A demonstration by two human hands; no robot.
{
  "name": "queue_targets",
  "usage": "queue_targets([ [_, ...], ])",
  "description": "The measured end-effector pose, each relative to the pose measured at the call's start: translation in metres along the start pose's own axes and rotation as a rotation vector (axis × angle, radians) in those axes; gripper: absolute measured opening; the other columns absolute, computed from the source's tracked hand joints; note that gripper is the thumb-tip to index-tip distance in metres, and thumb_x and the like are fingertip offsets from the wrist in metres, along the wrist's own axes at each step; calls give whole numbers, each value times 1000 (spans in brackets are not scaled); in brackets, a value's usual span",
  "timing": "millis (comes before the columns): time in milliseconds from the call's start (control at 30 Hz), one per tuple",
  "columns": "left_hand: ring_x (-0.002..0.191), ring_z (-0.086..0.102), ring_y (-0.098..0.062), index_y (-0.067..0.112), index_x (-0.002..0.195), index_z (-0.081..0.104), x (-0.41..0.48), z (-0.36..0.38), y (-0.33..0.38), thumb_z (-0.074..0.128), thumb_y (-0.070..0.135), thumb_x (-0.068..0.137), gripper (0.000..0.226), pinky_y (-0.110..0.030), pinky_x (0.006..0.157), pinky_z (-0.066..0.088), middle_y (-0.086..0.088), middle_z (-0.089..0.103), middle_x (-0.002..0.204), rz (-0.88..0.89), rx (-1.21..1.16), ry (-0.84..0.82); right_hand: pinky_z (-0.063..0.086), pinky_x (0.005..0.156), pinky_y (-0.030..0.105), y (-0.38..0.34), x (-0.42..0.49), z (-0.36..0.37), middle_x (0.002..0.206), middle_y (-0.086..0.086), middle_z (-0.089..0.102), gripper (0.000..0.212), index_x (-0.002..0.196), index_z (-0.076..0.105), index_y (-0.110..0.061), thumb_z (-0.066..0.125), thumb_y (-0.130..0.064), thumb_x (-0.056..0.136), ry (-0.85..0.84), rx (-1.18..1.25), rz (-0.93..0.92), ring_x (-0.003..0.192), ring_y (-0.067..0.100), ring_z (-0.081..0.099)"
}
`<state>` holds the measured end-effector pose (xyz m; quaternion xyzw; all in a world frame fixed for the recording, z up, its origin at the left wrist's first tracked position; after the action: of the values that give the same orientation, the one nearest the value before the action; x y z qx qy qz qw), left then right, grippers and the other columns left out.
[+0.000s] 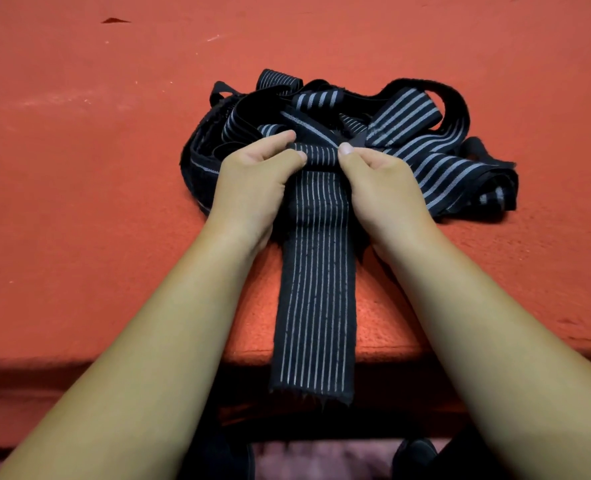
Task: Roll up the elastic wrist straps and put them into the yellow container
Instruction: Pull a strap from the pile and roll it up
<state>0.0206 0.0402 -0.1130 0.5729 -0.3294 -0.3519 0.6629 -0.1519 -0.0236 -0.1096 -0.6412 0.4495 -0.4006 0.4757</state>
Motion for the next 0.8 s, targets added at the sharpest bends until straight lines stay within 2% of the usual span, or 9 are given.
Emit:
queue_targets([
  [100, 84, 77, -10, 17, 104, 86, -4, 6, 2, 69, 1, 97, 24, -21, 68, 55, -6, 83, 96, 8, -33, -61, 58, 103, 46, -4, 1, -4, 109, -12, 82, 29, 118, 81, -28, 57, -40, 106, 36, 19, -44, 106, 8, 76],
  [167, 93, 80, -19, 14, 104, 86, -5, 9, 3, 67, 4, 100, 21, -29, 79, 59, -10, 84, 102, 31, -1, -101, 58, 106, 44, -4, 3, -8, 114, -12, 80, 27, 124, 78, -28, 60, -35, 106, 67, 46, -64, 109, 6, 75],
  [233, 91, 79, -18, 14, 109, 85, -7, 10, 4, 68, 12, 101, 19, -32, 79, 58, -7, 84, 101, 49, 61, -118, 57, 106, 42, -5, 4, -9, 116, -11, 80, 25, 127, 75, -28, 60, -27, 107, 73, 62, -84, 110, 6, 74],
  [300, 78, 74, -10, 18, 103, 86, -7, 11, 4, 68, 22, 103, 18, -30, 72, 54, 3, 82, 89, 54, 135, -125, 58, 105, 41, -6, 4, -11, 116, -10, 79, 26, 129, 74, -26, 59, -20, 109, 74, 82, -92, 109, 7, 74],
  [433, 63, 65, -2, 20, 101, 86, -12, 8, 9, 64, 42, 107, 32, -25, 64, 48, 13, 74, 71, 71, 298, -76, 57, 107, 41, -7, 1, -10, 117, -6, 80, 28, 129, 74, -23, 63, -12, 106, 65, 106, -111, 111, 9, 74],
  [500, 71, 74, -10, 17, 101, 85, -12, 7, 10, 62, 43, 108, 36, -34, 69, 56, 7, 79, 77, 83, 330, -67, 55, 112, 39, -7, 1, -7, 123, -4, 79, 32, 135, 73, -20, 63, -10, 106, 40, 120, -115, 117, 7, 73],
  [600, 100, 80, -19, 20, 104, 85, -12, 10, 9, 57, 42, 109, 36, -51, 100, 60, 2, 84, 97, 99, 314, -62, 48, 118, 29, -9, -2, -5, 138, -9, 73, 44, 152, 63, -19, 61, -14, 108, 40, 71, -120, 128, -1, 66],
  [700, 102, 79, -23, 19, 104, 84, -12, 12, 9, 55, 41, 109, 37, -55, 101, 58, 1, 84, 98, 131, 330, -47, 39, 117, 12, -11, -6, -2, 149, -13, 65, 48, 158, 56, -20, 54, -13, 110, 66, 15, -128, 135, -9, 55],
  [800, 100, 77, -33, 13, 100, 82, -10, 7, 9, 55, 42, 108, 41, -56, 96, 59, -10, 82, 98, 139, 341, -22, 30, 108, -3, -10, -7, 2, 157, -14, 58, 50, 161, 52, -21, 49, -13, 112, 62, 3, -110, 134, -16, 46],
])
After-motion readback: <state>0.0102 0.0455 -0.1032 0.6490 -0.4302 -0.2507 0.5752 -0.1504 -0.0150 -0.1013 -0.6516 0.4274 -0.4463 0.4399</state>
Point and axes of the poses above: each hand's wrist, its own x-axis towards the middle knuckle, its own z-axis out of the palm, y = z × x, the point moved 10 cm from there along x, towards the middle knuckle
